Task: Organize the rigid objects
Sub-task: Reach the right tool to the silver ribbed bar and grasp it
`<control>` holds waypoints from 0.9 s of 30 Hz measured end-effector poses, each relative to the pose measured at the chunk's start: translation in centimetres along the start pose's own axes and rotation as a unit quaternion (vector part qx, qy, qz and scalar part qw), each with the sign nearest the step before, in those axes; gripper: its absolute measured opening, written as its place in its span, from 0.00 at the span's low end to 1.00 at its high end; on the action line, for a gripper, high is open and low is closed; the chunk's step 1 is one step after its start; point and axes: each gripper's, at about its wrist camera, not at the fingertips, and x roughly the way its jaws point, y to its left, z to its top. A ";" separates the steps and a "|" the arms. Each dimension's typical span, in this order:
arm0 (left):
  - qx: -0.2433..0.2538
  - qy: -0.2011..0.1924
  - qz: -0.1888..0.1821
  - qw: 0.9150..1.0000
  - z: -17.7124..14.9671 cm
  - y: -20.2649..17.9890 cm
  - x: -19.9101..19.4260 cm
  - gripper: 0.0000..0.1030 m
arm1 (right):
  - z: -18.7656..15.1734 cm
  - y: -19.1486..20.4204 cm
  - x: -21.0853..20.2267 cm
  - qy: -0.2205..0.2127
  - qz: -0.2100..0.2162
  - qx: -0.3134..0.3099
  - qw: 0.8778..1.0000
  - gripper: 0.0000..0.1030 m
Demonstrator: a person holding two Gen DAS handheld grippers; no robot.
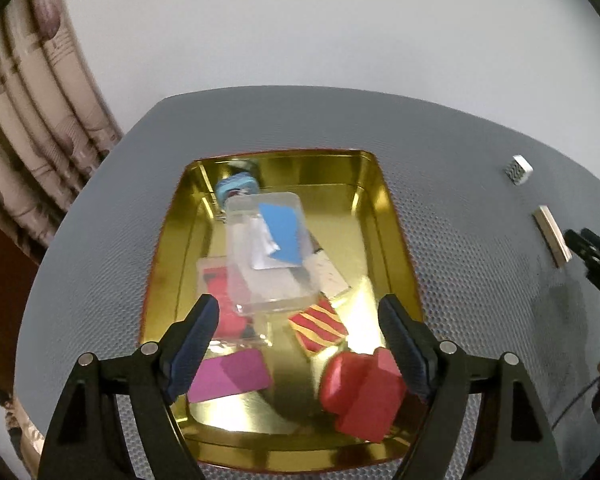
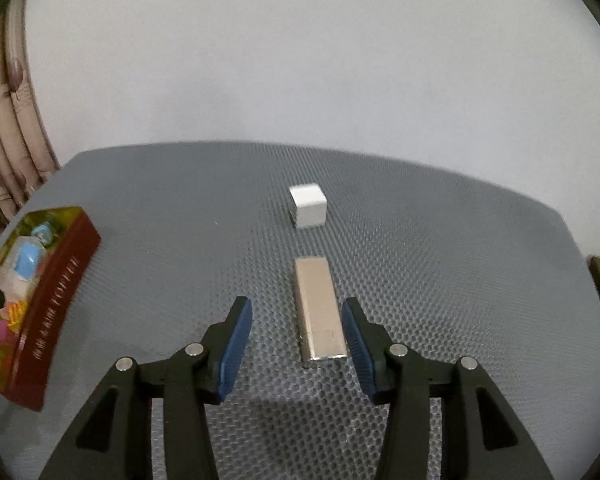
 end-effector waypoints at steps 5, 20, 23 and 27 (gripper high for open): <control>0.017 -0.015 0.002 1.000 0.0 -1.4 -0.7 0.77 | -0.6 0.5 3.2 0.020 -0.019 -0.007 1.000 0.48; 0.063 -0.007 -0.014 0.998 1.4 -7.7 -1.1 0.77 | -0.6 0.9 5.9 0.028 -0.010 -0.023 0.999 0.29; 0.070 -0.002 -0.028 0.997 1.9 -9.7 -0.9 0.77 | -1.2 0.3 5.6 0.028 -0.014 -0.023 0.999 0.29; 0.089 0.002 -0.046 0.995 2.8 -12.7 -0.4 0.77 | -2.5 -2.5 4.8 0.028 -0.029 -0.005 0.999 0.29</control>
